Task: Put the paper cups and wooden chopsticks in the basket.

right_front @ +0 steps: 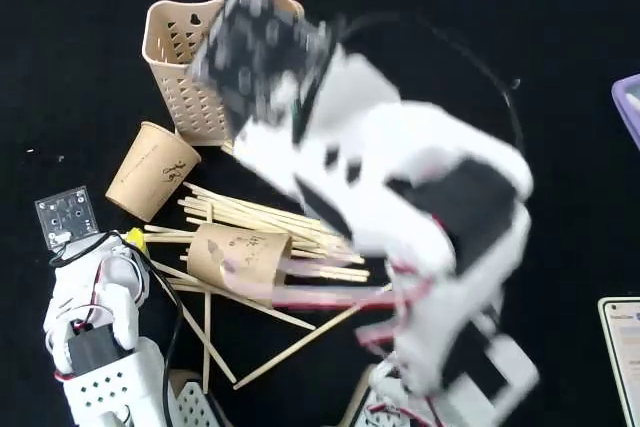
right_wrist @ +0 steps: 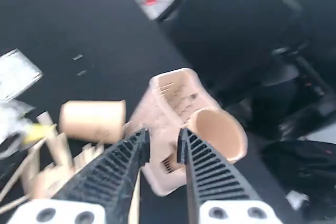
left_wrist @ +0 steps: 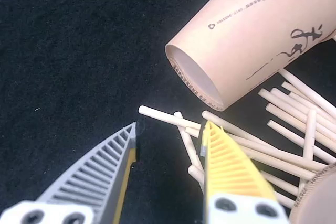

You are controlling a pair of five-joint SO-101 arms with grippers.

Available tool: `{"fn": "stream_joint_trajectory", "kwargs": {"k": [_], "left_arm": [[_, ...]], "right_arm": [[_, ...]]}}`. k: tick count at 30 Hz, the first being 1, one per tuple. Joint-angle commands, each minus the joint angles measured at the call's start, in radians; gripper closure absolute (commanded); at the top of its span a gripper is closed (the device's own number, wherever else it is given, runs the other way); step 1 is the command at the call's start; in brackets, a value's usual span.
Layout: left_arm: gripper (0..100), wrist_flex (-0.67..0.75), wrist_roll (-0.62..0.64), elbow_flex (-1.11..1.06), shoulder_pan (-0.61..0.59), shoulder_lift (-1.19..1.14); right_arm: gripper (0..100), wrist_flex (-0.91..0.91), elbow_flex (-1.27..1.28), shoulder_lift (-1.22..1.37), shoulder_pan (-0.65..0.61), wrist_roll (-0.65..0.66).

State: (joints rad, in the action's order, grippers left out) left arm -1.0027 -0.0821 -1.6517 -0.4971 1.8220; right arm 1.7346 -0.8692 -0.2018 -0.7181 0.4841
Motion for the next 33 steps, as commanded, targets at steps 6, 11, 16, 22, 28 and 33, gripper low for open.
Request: {"fn": "stream_joint_trajectory", "kwargs": {"k": [6, 11, 16, 22, 28, 33], "left_arm": [[80, 0.02, 0.003, 0.013, 0.01, 0.002], [80, 0.02, 0.003, 0.013, 0.01, 0.002], [80, 0.02, 0.003, 0.013, 0.01, 0.002], [80, 0.02, 0.003, 0.013, 0.01, 0.002], [80, 0.02, 0.003, 0.013, 0.01, 0.002], [80, 0.02, 0.003, 0.013, 0.01, 0.002]], "right_arm": [[78.9, -0.078, 1.015, -0.527, -0.049, -0.008], [70.8, -0.376, 1.627, -0.725, -0.049, 0.066], [74.3, -0.674, 1.991, -0.799, -0.049, 0.193], [75.5, -0.75, 2.048, -0.809, -0.049, 0.222], [75.8, -0.825, 2.041, -0.809, -0.049, 0.216], [75.8, -0.856, 2.043, -0.808, -0.051, 0.216]]}}
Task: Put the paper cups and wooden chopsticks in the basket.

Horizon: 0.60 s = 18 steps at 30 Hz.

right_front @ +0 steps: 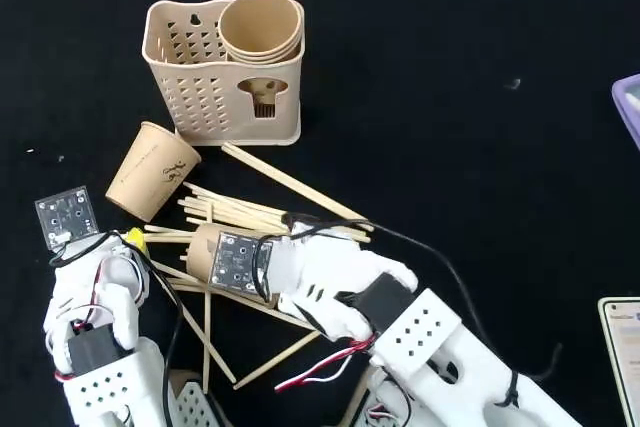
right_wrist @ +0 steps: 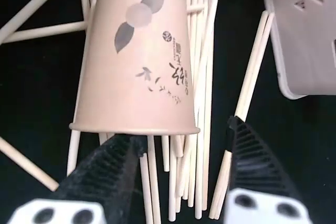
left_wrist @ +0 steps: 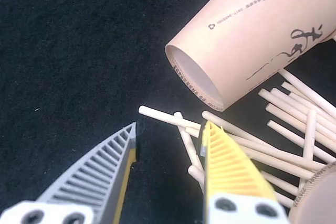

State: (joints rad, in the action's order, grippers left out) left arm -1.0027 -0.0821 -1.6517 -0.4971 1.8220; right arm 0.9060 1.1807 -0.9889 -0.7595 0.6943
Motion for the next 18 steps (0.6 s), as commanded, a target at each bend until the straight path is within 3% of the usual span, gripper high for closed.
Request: {"fn": "stream_joint_trajectory", "kwargs": {"k": [1, 7, 13, 18], "left_arm": [[80, 0.02, 0.003, 0.013, 0.01, 0.002], [80, 0.02, 0.003, 0.013, 0.01, 0.002], [80, 0.02, 0.003, 0.013, 0.01, 0.002], [80, 0.02, 0.003, 0.013, 0.01, 0.002]], "right_arm": [[75.8, -0.028, -0.007, -0.021, -0.017, 0.006], [75.9, -0.028, 0.001, -0.021, -0.109, -0.012], [76.2, -0.029, 0.025, -0.021, -0.121, -0.029], [94.4, -0.029, 0.018, -0.028, -0.095, -0.066]]}}
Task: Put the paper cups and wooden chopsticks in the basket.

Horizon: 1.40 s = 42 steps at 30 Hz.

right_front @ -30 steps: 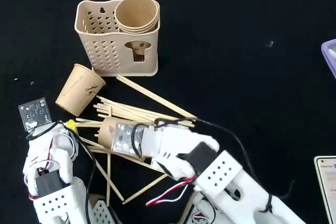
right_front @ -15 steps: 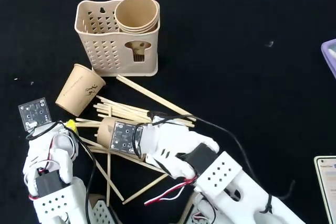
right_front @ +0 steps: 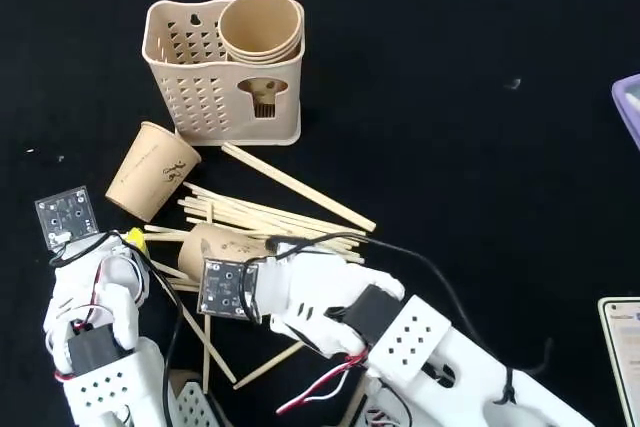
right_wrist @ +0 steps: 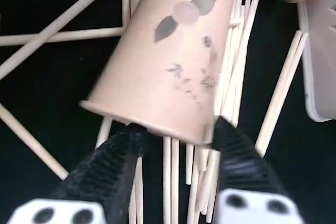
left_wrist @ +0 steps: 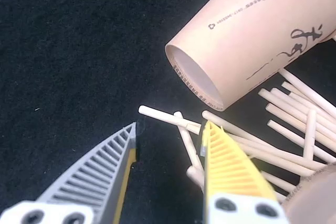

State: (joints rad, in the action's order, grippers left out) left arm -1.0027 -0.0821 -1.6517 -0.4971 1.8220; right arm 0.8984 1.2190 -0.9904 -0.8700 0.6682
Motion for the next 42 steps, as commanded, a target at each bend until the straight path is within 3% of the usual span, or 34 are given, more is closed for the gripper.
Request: {"fn": "stream_joint_trajectory", "kwargs": {"k": [1, 6, 13, 18, 25, 35, 42], "left_arm": [[80, 0.02, 0.003, 0.013, 0.01, 0.002], [80, 0.02, 0.003, 0.012, 0.01, 0.002], [80, 0.02, 0.003, 0.012, 0.012, 0.002], [80, 0.02, 0.003, 0.012, 0.012, 0.002], [80, 0.02, 0.003, 0.012, 0.012, 0.002], [80, 0.02, 0.003, 0.012, 0.012, 0.002], [80, 0.02, 0.003, 0.012, 0.012, 0.002]], "right_arm": [[99.1, -0.028, -0.035, -0.027, 0.035, -0.072], [98.7, 0.021, -0.156, -0.061, 0.155, -0.153], [98.8, 0.361, -0.484, -0.229, 0.284, -0.158], [98.8, 0.463, -0.74, -0.194, 0.43, -0.222], [98.8, 0.459, -1.064, 0.13, 0.485, -0.425], [98.8, 0.45, -1.732, 0.621, 0.483, -0.448], [98.8, 0.45, -1.974, 0.897, 0.488, -0.496]]}}
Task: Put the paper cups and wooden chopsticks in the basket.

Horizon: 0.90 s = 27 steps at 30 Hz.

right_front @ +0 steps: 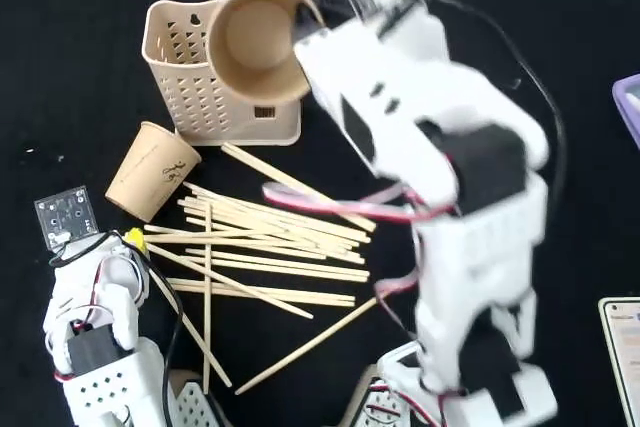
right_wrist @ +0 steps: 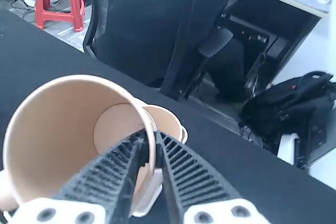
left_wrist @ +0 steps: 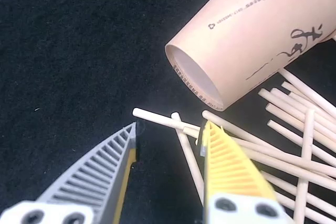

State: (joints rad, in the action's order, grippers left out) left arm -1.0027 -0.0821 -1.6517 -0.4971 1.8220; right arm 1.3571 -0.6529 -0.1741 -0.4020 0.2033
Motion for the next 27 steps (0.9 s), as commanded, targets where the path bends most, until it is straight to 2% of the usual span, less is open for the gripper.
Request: {"fn": "stream_joint_trajectory", "kwargs": {"k": [1, 14, 27], "left_arm": [[80, 0.02, 0.003, 0.012, 0.012, 0.002], [80, 0.02, 0.003, 0.012, 0.012, 0.002], [80, 0.02, 0.003, 0.012, 0.012, 0.002]], "right_arm": [[98.8, -0.009, -0.12, 0.111, 0.021, -0.034], [98.8, -0.008, -0.394, 0.378, 0.025, -0.029], [98.7, 0.043, -0.414, 0.496, 0.104, -0.029]]}}
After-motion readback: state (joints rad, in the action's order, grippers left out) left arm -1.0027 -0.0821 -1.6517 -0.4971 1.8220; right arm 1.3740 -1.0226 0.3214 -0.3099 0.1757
